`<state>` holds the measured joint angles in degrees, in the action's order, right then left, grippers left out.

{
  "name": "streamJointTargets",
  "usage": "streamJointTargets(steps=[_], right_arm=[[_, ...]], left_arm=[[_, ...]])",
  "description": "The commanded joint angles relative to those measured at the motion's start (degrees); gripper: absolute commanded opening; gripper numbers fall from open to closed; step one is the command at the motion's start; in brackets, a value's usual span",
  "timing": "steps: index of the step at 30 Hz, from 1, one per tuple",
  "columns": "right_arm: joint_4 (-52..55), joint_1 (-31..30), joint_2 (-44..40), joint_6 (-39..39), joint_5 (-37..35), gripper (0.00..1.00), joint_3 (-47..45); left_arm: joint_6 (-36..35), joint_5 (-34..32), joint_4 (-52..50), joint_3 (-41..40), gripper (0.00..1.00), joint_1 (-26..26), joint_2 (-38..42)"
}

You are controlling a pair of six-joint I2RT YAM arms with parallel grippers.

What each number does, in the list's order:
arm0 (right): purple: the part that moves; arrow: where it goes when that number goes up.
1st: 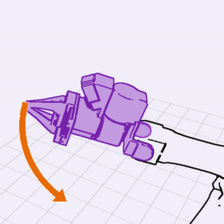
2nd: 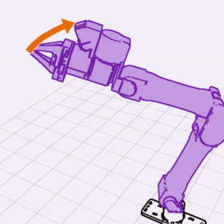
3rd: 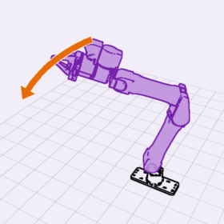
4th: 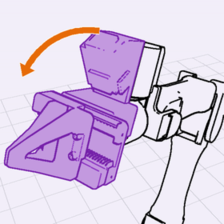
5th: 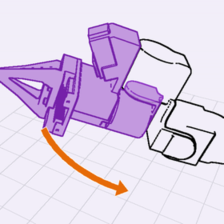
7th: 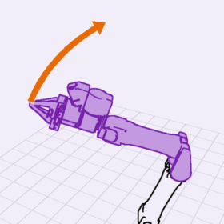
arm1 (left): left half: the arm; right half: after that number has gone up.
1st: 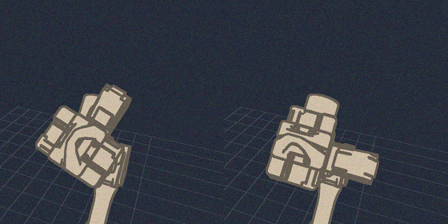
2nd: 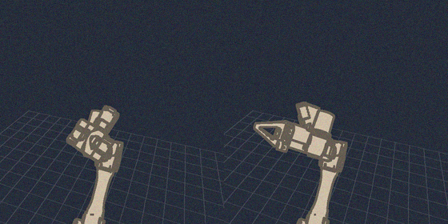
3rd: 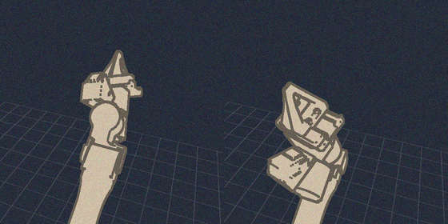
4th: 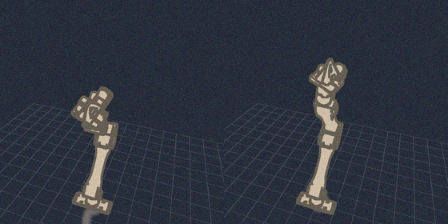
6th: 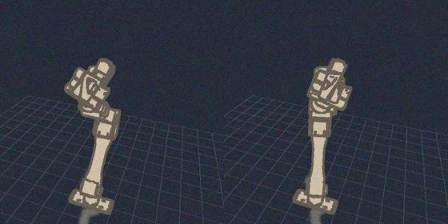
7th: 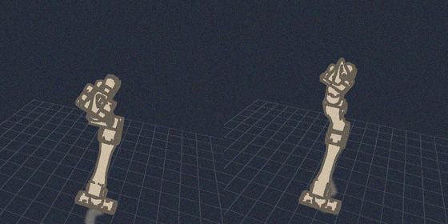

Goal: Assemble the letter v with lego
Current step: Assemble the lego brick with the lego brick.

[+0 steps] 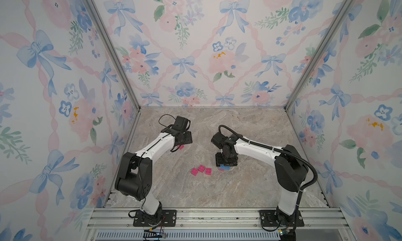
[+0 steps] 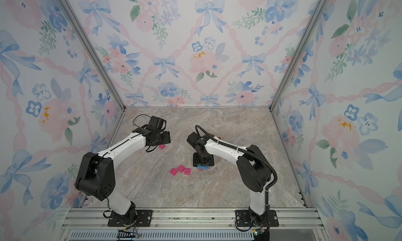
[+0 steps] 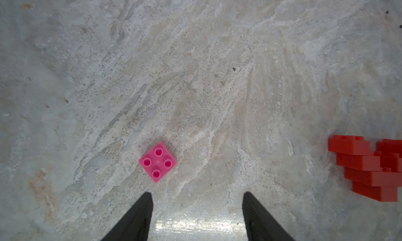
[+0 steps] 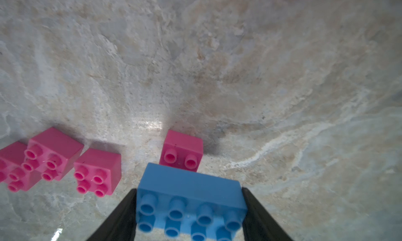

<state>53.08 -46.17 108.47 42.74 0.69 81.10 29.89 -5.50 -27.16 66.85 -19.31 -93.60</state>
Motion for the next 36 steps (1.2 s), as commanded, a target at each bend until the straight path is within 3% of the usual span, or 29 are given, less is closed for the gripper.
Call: streamJointTargets(steps=[1, 17, 36], right_arm=[[1.06, 0.40, 1.20, 3.62, 1.02, 0.44, 1.14], [-0.68, 0.79, 3.74, 7.63, 0.81, 0.44, -0.06], [1.94, 1.33, 9.19, 2.09, 1.76, 0.44, 2.36]], left_arm=[[-1.78, -0.85, -0.97, -0.48, 0.69, 0.38, -0.82], [-2.78, -1.18, -0.96, 0.34, 0.68, 0.46, -1.88], [-2.74, -0.32, -0.97, 0.30, 0.66, 0.46, -1.92]])
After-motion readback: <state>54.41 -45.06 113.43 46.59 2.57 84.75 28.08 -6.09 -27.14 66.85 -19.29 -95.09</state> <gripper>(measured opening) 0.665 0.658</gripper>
